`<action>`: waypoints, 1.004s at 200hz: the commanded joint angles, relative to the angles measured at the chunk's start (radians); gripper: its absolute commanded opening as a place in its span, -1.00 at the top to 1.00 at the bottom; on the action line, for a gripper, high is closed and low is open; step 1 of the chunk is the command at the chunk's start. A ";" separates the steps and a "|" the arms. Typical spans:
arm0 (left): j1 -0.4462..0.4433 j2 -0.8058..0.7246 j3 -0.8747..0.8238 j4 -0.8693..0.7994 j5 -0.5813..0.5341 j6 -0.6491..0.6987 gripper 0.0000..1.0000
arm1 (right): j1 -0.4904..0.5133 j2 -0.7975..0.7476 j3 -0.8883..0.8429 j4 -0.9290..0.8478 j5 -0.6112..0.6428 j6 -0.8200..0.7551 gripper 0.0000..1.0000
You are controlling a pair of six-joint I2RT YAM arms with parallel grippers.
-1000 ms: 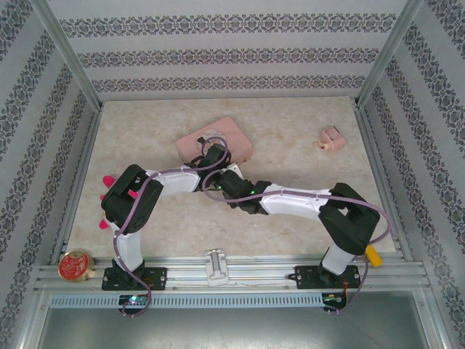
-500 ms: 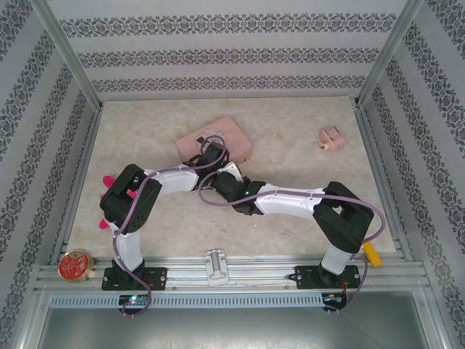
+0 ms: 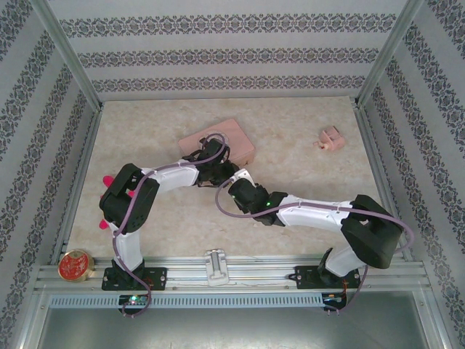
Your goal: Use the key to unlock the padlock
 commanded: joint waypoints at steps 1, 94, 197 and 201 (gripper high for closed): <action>0.022 -0.004 0.073 -0.185 0.118 0.017 0.68 | -0.007 -0.020 -0.038 0.082 -0.054 -0.039 0.52; 0.043 0.045 0.184 -0.407 0.202 0.046 0.63 | -0.049 -0.071 -0.168 0.338 -0.064 -0.207 0.40; 0.042 0.037 0.113 -0.275 0.169 -0.021 0.61 | -0.308 -0.146 -0.223 0.417 -0.754 0.440 0.35; 0.043 0.036 0.111 -0.272 0.168 -0.022 0.60 | -0.309 -0.144 -0.223 0.419 -0.760 0.461 0.35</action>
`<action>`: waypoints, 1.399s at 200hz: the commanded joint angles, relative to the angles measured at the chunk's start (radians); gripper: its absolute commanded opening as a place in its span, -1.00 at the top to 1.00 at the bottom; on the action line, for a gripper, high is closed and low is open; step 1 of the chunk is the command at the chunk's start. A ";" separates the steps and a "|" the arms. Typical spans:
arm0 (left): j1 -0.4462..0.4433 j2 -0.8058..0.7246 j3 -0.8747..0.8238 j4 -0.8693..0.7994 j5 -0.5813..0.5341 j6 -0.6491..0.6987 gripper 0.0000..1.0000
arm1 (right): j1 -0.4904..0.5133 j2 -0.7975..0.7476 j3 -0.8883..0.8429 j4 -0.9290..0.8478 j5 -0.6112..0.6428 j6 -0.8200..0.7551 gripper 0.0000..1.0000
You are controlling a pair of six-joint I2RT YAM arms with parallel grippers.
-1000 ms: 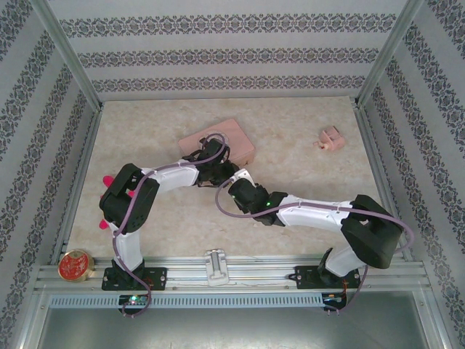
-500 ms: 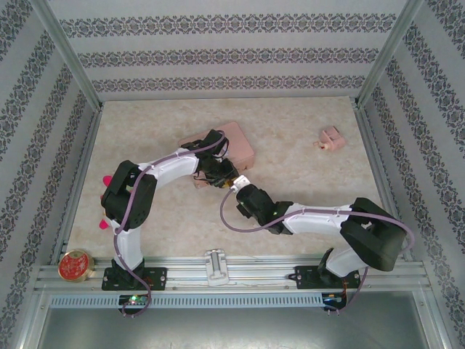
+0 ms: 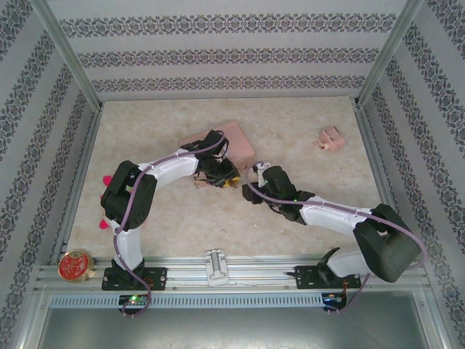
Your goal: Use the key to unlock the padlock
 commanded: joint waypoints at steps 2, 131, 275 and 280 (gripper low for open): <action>0.004 0.005 -0.032 0.012 0.048 -0.067 0.60 | -0.015 -0.006 -0.009 0.054 -0.171 0.237 0.36; 0.000 0.000 -0.054 0.060 0.050 -0.081 0.58 | -0.035 0.112 0.004 0.232 -0.219 0.410 0.47; 0.001 -0.015 -0.086 0.135 0.062 -0.101 0.42 | -0.052 0.217 -0.001 0.399 -0.243 0.475 0.82; 0.001 -0.017 -0.089 0.140 0.061 -0.101 0.39 | -0.054 0.222 -0.003 0.415 -0.245 0.483 0.84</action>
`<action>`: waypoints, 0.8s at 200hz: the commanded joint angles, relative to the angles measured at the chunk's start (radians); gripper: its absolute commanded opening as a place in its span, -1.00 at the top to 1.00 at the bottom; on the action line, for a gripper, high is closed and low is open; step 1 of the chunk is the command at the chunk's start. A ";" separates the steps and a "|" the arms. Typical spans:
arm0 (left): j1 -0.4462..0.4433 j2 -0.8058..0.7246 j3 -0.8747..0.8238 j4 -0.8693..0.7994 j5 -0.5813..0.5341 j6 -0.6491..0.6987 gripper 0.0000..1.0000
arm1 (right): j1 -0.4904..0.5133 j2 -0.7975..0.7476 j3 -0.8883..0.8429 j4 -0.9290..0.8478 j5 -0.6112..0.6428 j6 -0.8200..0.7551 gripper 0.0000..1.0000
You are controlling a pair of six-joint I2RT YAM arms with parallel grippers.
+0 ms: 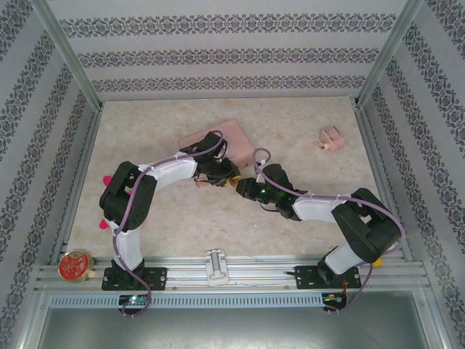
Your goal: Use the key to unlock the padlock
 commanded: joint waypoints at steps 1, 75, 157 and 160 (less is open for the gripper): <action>0.001 -0.004 -0.030 0.015 0.067 -0.076 0.39 | -0.015 0.040 0.007 0.119 -0.021 0.040 0.84; 0.002 -0.081 -0.107 0.116 0.016 -0.075 -0.24 | -0.036 0.090 -0.009 0.246 -0.028 0.095 1.00; 0.002 -0.159 -0.349 0.556 -0.103 -0.188 -0.27 | -0.051 0.109 -0.009 0.301 -0.045 0.122 1.00; 0.002 -0.159 -0.351 0.567 -0.106 -0.188 -0.27 | -0.051 0.110 -0.009 0.301 -0.045 0.123 1.00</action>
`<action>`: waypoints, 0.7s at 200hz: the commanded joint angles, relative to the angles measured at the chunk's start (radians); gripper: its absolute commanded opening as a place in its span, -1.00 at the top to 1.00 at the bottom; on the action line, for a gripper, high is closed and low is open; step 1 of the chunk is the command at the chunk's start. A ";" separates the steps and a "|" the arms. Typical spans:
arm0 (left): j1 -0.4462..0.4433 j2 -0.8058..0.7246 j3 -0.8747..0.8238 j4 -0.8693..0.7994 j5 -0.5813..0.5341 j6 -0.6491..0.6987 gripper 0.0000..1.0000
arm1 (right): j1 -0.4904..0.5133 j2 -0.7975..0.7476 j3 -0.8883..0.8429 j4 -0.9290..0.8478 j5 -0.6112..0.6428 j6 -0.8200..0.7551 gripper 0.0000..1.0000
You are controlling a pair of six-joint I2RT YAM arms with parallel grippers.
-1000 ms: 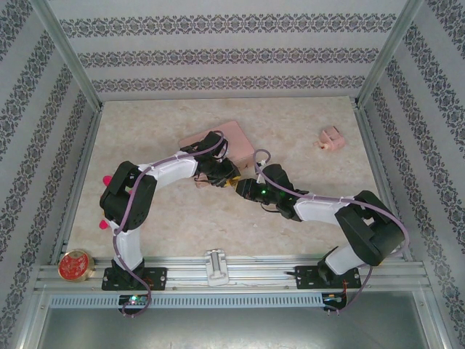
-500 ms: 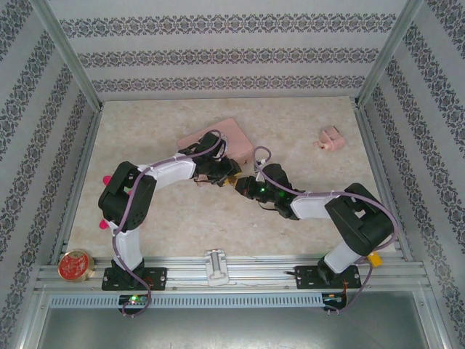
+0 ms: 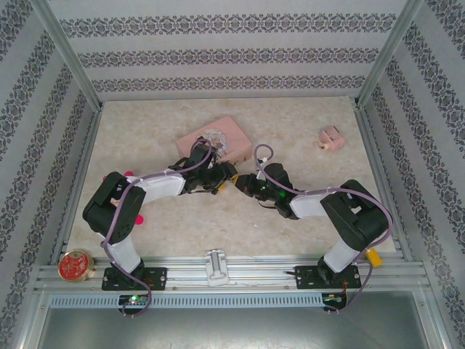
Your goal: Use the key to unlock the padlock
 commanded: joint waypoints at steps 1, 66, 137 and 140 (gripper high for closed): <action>-0.003 0.003 -0.030 0.171 -0.040 -0.057 -0.26 | -0.012 0.010 0.001 0.088 0.001 0.007 1.00; -0.003 0.039 -0.077 0.372 -0.062 -0.097 -0.05 | -0.017 0.031 0.008 0.116 -0.011 0.024 1.00; -0.003 0.064 -0.110 0.444 -0.037 -0.151 0.01 | -0.019 0.045 0.012 0.139 -0.016 0.035 1.00; -0.003 0.064 -0.109 0.446 -0.036 -0.153 0.02 | -0.020 0.046 0.012 0.139 -0.016 0.035 1.00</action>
